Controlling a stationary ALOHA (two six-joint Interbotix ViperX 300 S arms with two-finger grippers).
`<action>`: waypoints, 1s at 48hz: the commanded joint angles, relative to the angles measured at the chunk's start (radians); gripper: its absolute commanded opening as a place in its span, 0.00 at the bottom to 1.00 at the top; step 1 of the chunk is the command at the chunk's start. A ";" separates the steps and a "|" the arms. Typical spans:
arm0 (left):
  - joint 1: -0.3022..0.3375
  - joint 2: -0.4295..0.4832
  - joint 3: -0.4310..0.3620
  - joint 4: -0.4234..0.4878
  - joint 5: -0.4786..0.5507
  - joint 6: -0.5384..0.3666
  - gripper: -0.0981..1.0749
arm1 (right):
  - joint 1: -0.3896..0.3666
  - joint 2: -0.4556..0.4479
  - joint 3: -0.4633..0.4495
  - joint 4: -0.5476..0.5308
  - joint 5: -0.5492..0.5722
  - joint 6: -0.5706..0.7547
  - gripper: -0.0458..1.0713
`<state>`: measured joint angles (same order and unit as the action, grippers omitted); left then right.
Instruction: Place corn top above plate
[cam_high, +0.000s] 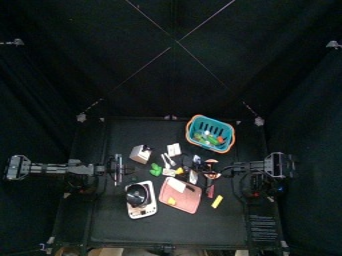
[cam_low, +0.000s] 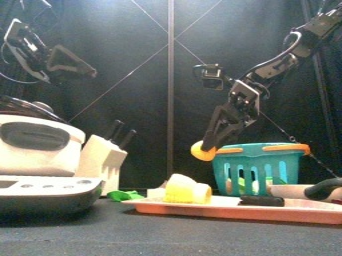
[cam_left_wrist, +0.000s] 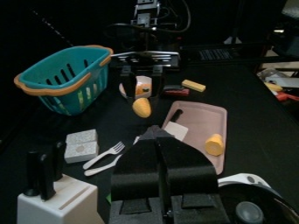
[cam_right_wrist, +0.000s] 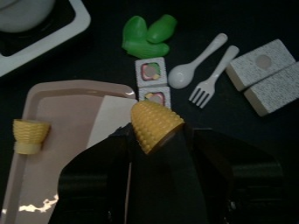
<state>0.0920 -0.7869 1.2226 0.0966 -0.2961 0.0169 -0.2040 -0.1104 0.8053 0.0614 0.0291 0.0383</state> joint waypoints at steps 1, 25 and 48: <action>0.002 0.002 -0.014 0.003 -0.009 0.002 0.10 | -0.023 -0.031 0.000 0.002 -0.003 0.000 0.66; 0.002 0.002 -0.014 0.002 -0.009 0.002 0.10 | -0.077 0.025 0.018 0.057 -0.017 0.000 0.78; 0.002 0.002 -0.011 0.002 -0.009 0.002 0.10 | -0.091 0.058 0.014 0.071 -0.020 -0.003 0.95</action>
<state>0.0936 -0.7869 1.2257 0.0966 -0.2961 0.0169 -0.2899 -0.0337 0.8360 0.1350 0.0107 0.0383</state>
